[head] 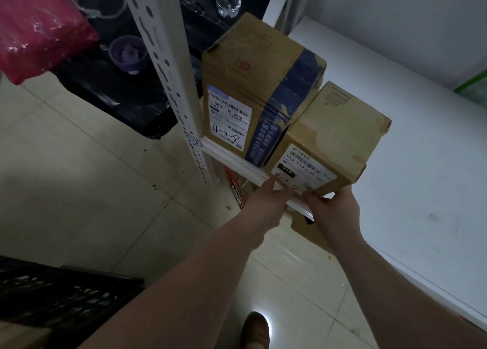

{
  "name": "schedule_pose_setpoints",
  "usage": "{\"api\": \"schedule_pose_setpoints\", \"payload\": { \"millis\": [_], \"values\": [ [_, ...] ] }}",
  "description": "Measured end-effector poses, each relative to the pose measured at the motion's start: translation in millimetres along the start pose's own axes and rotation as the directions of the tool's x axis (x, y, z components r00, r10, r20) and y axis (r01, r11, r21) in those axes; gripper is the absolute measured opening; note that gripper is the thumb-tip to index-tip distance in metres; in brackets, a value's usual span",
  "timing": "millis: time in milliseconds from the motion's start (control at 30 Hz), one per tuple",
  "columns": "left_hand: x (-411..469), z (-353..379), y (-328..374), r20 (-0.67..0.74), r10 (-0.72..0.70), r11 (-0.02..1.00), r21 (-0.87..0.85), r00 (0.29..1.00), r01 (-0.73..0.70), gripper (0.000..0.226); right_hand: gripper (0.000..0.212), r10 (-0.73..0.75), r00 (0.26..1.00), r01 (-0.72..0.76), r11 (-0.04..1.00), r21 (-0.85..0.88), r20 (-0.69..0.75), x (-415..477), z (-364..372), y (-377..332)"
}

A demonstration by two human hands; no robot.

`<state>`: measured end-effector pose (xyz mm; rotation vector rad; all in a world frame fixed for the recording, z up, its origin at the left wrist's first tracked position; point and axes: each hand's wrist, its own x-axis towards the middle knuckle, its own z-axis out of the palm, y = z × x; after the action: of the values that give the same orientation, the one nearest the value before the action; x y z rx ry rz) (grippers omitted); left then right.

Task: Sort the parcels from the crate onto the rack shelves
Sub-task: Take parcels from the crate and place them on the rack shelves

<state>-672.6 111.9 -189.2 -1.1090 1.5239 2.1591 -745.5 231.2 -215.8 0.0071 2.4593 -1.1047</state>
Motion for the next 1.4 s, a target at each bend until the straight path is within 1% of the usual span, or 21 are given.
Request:
{"api": "schedule_pose_setpoints", "payload": {
  "millis": [33, 100, 167, 200, 233, 333, 400, 467, 533, 600, 733, 800, 867, 900, 967, 1067, 1133, 1200, 1300, 1367, 1400],
  "values": [
    [-2.3, -0.6, 1.5, -0.013, -0.007, 1.000, -0.006, 1.000, 0.007, 0.014, 0.056, 0.003, 1.000, -0.003, 1.000, -0.003, 0.005, -0.1, -0.2, -0.6],
    [-6.7, -3.1, 2.6, -0.037, -0.029, 1.000, 0.003, 0.999, 0.029, 0.016, 0.055, 0.010, 1.000, -0.010, 1.000, 0.000, 0.020, -1.2, -0.6, -3.1],
    [-10.8, -7.6, 1.8, -0.077, -0.063, 0.998, 0.025, 0.995, 0.065, 0.004, 0.060, 0.042, 0.997, -0.044, 0.999, 0.024, 0.059, -2.6, -1.8, -4.8],
    [-12.2, -10.5, -0.6, -0.090, -0.078, 0.996, 0.038, 0.993, 0.082, 0.012, 0.062, 0.068, 0.994, -0.072, 0.997, 0.039, 0.090, -3.9, -3.5, -6.4],
    [-16.8, -13.2, -1.3, -0.104, -0.096, 0.994, 0.046, 0.990, 0.101, 0.013, 0.063, 0.091, 0.989, -0.097, 0.994, 0.041, 0.120, -5.4, -5.9, -8.8],
    [-30.7, -23.4, -3.3, -0.076, -0.098, 0.990, 0.096, 0.992, 0.105, 0.009, 0.058, 0.134, 0.973, -0.131, 0.991, -0.025, 0.190, -5.2, -15.4, -18.5],
    [-41.4, -31.3, -2.3, -0.074, -0.092, 0.988, 0.114, 0.993, 0.100, 0.009, 0.056, 0.158, 0.965, -0.155, 0.987, -0.032, 0.209, -8.2, -21.0, -28.1],
    [-49.3, -39.6, -1.8, -0.091, -0.087, 0.986, 0.135, 0.992, 0.099, 0.004, 0.065, 0.203, 0.953, -0.206, 0.979, -0.012, 0.224, -18.3, -24.4, -34.1],
    [-57.5, -45.0, -2.1, -0.107, -0.087, 0.981, 0.164, 0.990, 0.104, 0.014, 0.074, 0.274, 0.936, -0.287, 0.957, 0.032, 0.220, -36.2, -25.6, -34.3],
    [-69.1, -48.1, 0.3, -0.126, -0.085, 0.978, 0.181, 0.988, 0.107, 0.019, 0.069, 0.317, 0.922, -0.345, 0.933, 0.101, 0.222, -61.7, -26.4, -36.2],
    [-110.5, -55.9, 9.3, -0.136, -0.053, 0.974, 0.210, 0.989, 0.081, 0.013, 0.050, 0.344, 0.899, -0.398, 0.900, 0.176, 0.272, -114.7, -25.0, -47.1],
    [-137.5, -61.6, 12.3, -0.129, -0.031, 0.970, 0.235, 0.991, 0.061, 0.007, 0.037, 0.328, 0.892, -0.404, 0.887, 0.223, 0.310, -145.4, -22.5, -57.8],
    [-165.3, -69.8, 10.7, -0.132, -0.018, 0.968, 0.245, 0.991, 0.050, 0.013, 0.017, 0.311, 0.886, -0.409, 0.874, 0.262, 0.344, -179.8, -18.8, -70.6],
    [-178.1, -74.9, 7.1, -0.134, -0.019, 0.968, 0.246, 0.991, 0.052, 0.013, 0.010, 0.300, 0.882, -0.408, 0.873, 0.269, 0.362, -197.4, -16.3, -75.7],
    [-202.7, -86.4, -1.1, -0.144, -0.035, 0.969, 0.237, 0.989, 0.069, 0.009, 0.008, 0.272, 0.877, -0.393, 0.880, 0.265, 0.396, -232.3, -11.0, -85.1],
    [-238.8, -102.5, -11.4, -0.170, -0.059, 0.985, 0.152, 0.984, 0.086, 0.009, 0.010, 0.237, 0.875, -0.366, 0.894, 0.259, 0.422, -278.8, -4.5, -92.1],
    [-264.7, -111.8, -21.5, -0.187, -0.053, 0.989, 0.124, 0.981, 0.077, 0.010, 0.007, 0.225, 0.876, -0.344, 0.911, 0.229, 0.426, -304.1, -3.0, -91.5],
    [-293.2, -121.9, -35.5, -0.195, -0.036, 0.992, 0.112, 0.980, 0.059, 0.010, 0.007, 0.206, 0.891, -0.303, 0.933, 0.192, 0.404, -328.2, -3.0, -88.0],
    [-336.3, -138.9, -63.2, -0.240, -0.002, 0.996, 0.087, 0.971, 0.023, 0.007, 0.014, 0.145, 0.920, -0.220, 0.960, 0.174, 0.364, -370.2, -3.1, -76.7],
    [-366.7, -153.8, -88.2, -0.282, -0.009, 0.999, 0.040, 0.959, 0.021, 0.013, 0.018, 0.118, 0.932, -0.178, 0.973, 0.150, 0.343, -400.1, -0.9, -61.3],
    [-381.8, -163.1, -102.1, -0.306, -0.003, 0.999, 0.043, 0.952, 0.017, 0.015, 0.017, 0.113, 0.933, -0.164, 0.978, 0.125, 0.341, -415.9, 0.9, -50.2]
  ]
}}
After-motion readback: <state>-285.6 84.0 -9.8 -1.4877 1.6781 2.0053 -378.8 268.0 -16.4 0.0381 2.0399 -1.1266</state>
